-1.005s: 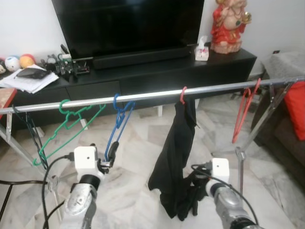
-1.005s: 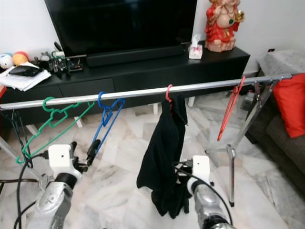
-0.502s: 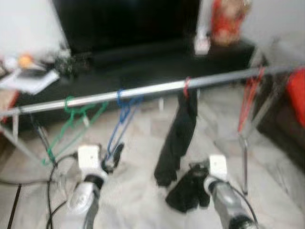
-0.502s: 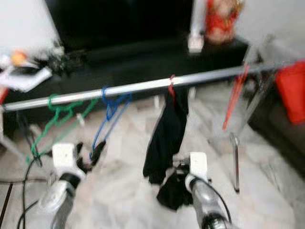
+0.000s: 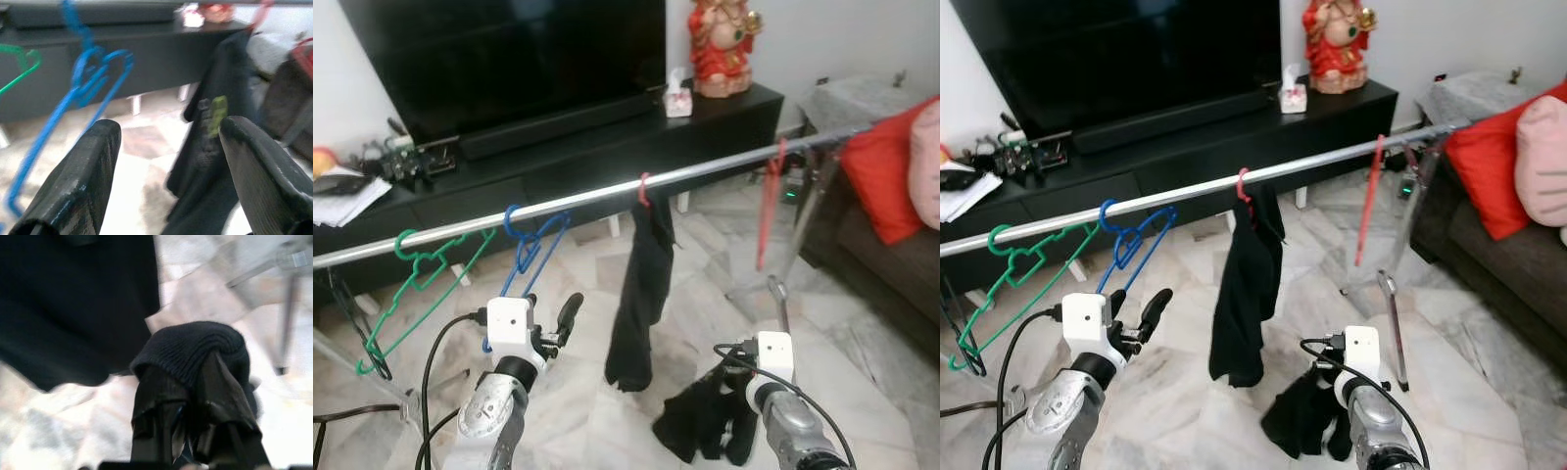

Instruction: Hang hanger

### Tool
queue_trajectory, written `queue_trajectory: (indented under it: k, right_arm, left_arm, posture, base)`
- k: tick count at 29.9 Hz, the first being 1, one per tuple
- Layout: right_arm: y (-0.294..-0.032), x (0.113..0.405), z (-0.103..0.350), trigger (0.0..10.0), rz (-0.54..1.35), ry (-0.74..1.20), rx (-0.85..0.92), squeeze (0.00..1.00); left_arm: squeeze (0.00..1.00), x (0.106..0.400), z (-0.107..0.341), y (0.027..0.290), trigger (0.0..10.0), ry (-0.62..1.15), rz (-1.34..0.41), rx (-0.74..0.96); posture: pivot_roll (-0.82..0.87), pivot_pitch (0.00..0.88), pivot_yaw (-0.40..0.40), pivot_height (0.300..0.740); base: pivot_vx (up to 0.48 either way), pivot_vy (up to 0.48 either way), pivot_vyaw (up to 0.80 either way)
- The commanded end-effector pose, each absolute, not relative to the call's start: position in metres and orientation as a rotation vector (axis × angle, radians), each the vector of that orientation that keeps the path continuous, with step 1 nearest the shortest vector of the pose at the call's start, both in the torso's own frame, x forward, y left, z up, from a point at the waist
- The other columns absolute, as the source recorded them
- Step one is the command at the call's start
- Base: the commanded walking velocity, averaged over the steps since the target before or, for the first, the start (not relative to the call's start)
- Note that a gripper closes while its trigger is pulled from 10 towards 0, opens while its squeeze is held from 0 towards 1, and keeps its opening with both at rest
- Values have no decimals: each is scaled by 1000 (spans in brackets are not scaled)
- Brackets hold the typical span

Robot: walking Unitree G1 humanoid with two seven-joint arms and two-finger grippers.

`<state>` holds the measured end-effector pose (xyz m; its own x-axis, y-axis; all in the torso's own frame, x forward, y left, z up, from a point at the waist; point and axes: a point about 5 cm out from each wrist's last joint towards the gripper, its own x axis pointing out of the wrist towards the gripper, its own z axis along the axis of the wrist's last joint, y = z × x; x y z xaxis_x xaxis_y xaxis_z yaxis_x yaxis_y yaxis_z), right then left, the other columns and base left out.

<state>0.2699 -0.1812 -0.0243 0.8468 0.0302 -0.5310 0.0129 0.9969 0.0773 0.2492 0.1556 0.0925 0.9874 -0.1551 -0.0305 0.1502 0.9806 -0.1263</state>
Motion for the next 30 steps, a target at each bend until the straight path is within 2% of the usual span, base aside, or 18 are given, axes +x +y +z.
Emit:
queue_trajectory:
  k: [1, 4, 9, 13, 22, 30]
  right_arm:
    - [-179, 274, -21, 10000, 28, 545, 70, 0]
    - [-178, 274, -21, 10000, 47, 543, 63, 0]
    - [-177, 273, -22, 10000, 48, 545, 64, 0]
    - [-177, 272, -23, 10000, 37, 551, 75, 0]
    - [-180, 268, -26, 10000, 31, 571, 77, 0]
    - [-179, 268, -26, 10000, 32, 571, 75, 0]
  left_arm:
    - [0, 251, 96, 161, 10000, 32, -123, -132]
    - [0, 251, 97, 166, 10000, 25, -94, -139]
    - [0, 251, 97, 170, 10000, 27, -87, -133]
    - [0, 251, 98, 172, 10000, 23, -79, -124]
    - [0, 246, 95, 193, 10000, 35, -20, -96]
    - [0, 242, 89, 193, 10000, 43, 5, -88]
  posture:
    - [-131, 0, 56, 740]
    - [-131, 0, 56, 740]
    - [-131, 0, 56, 740]
    - [-130, 0, 59, 740]
    - [-131, 0, 59, 740]
    - [-140, 0, 46, 740]
  base:
    - [277, 0, 0]
    - [276, 0, 0]
    - [268, 0, 595]
    - [259, 0, 0]
    - [0, 0, 0]
    - [0, 0, 0]
